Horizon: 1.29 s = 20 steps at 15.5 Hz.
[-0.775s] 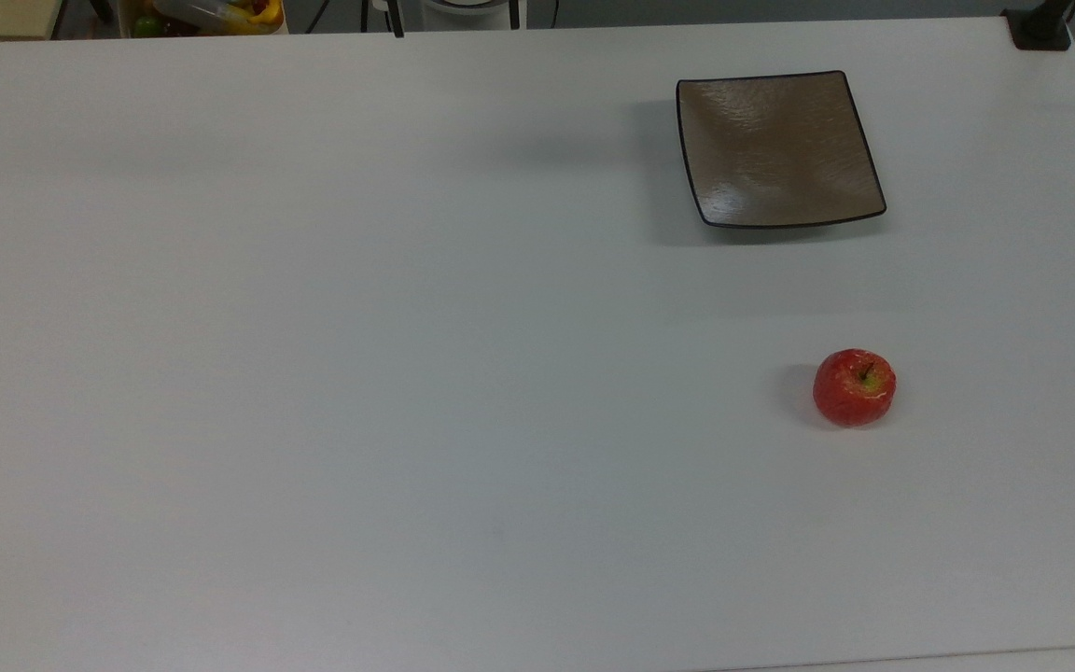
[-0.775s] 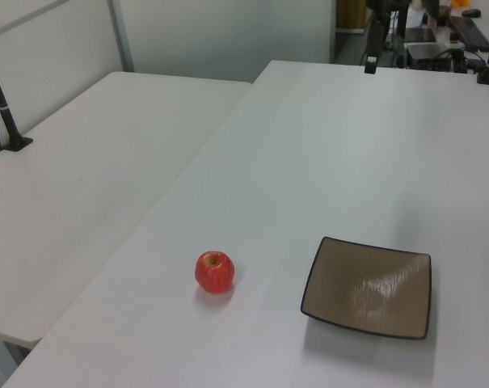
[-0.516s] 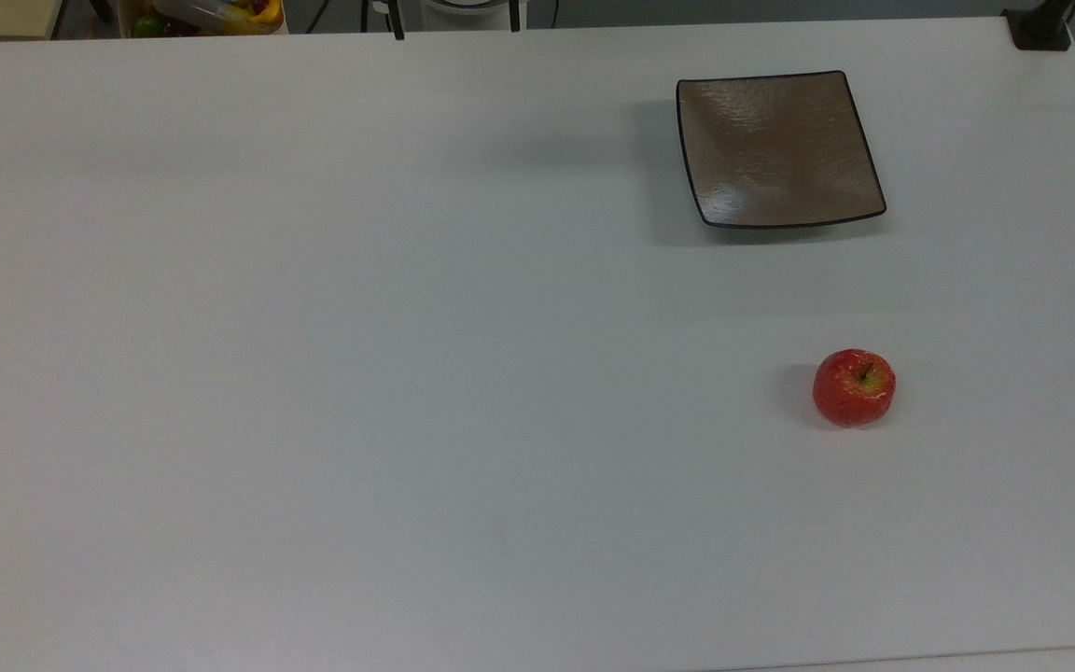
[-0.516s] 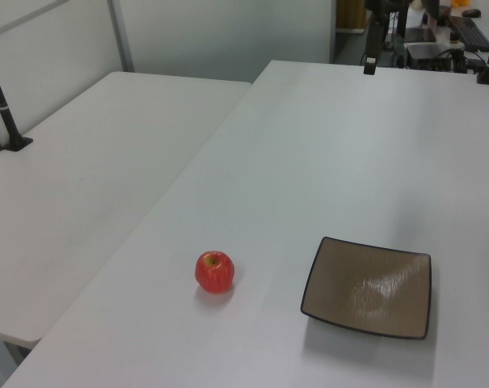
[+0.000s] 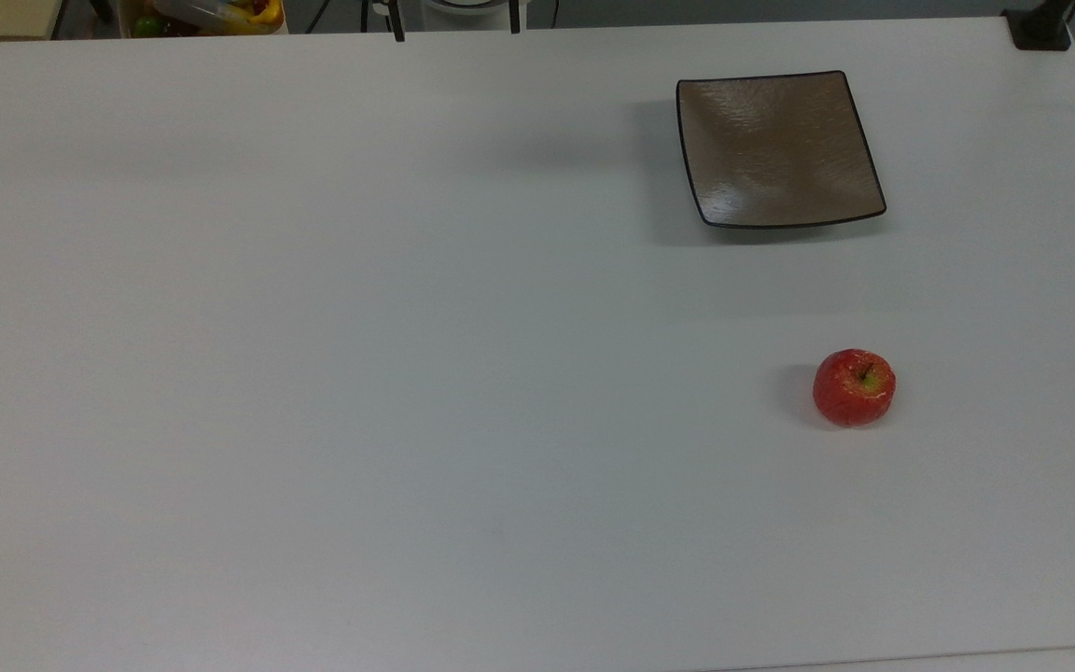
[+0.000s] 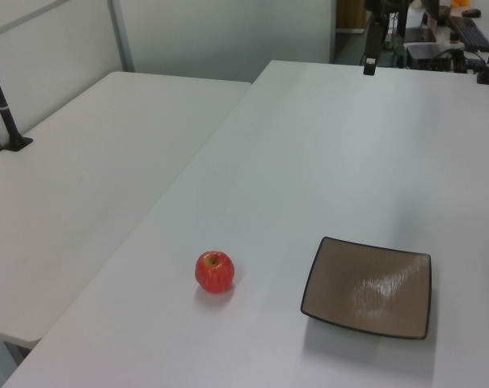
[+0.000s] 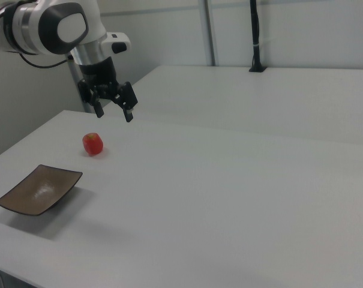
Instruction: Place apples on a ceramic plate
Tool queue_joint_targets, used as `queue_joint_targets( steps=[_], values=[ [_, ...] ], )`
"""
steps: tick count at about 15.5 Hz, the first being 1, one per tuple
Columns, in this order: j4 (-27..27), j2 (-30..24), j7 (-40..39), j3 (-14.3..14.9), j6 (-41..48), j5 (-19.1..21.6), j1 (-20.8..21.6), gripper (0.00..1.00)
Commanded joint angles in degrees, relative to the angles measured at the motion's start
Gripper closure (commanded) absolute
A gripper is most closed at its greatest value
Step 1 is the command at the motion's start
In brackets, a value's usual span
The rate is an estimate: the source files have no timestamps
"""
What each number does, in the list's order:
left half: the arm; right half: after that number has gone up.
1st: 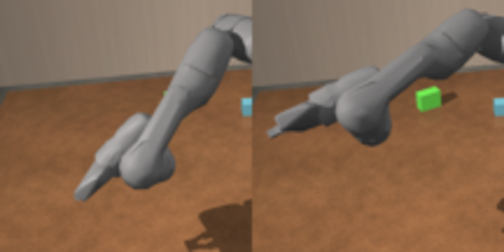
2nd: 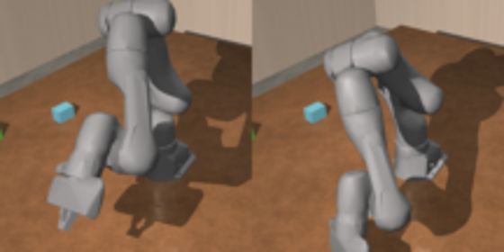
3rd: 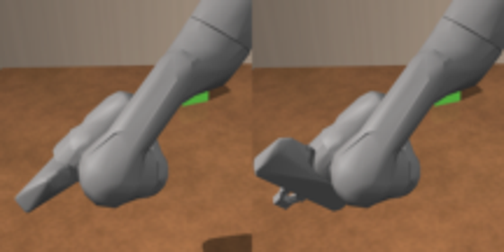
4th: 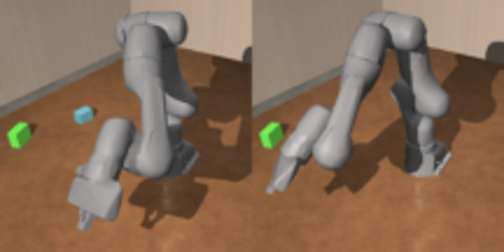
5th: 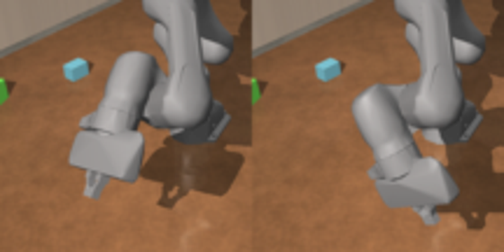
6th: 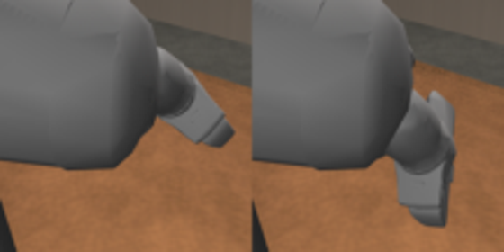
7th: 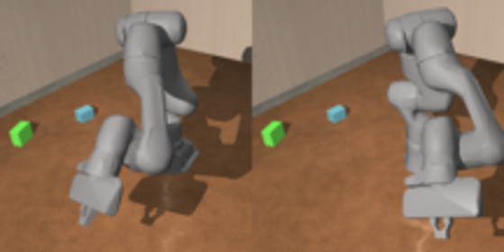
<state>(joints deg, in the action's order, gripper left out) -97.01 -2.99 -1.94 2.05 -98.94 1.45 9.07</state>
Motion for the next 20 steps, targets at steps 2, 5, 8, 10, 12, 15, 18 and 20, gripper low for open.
queue_joint_targets(
  steps=[2, 5, 8, 10, 12, 15, 18, 20],
  values=[
    [-0.6, 0.3, -0.9, 0.5, -1.4, 1.2, 0.5, 0.00],
    [-0.5, 0.7, -1.2, 0.3, -1.1, 1.2, 1.6, 0.00],
    [3.3, 4.7, -1.0, 0.3, -1.3, 0.9, 4.1, 0.00],
    [7.4, 8.2, -0.6, 0.2, -0.9, 1.1, 6.0, 0.00],
    [11.0, 11.4, 0.2, -0.2, -1.0, 1.2, 8.0, 0.00],
    [15.7, 15.8, 2.7, -0.6, -1.8, 1.1, 10.8, 0.00],
    [18.9, 20.2, 6.7, -0.6, -7.7, 1.4, 13.9, 0.00],
    [18.9, 22.3, 8.9, -0.6, -13.4, 1.4, 16.1, 0.00]
  ],
)
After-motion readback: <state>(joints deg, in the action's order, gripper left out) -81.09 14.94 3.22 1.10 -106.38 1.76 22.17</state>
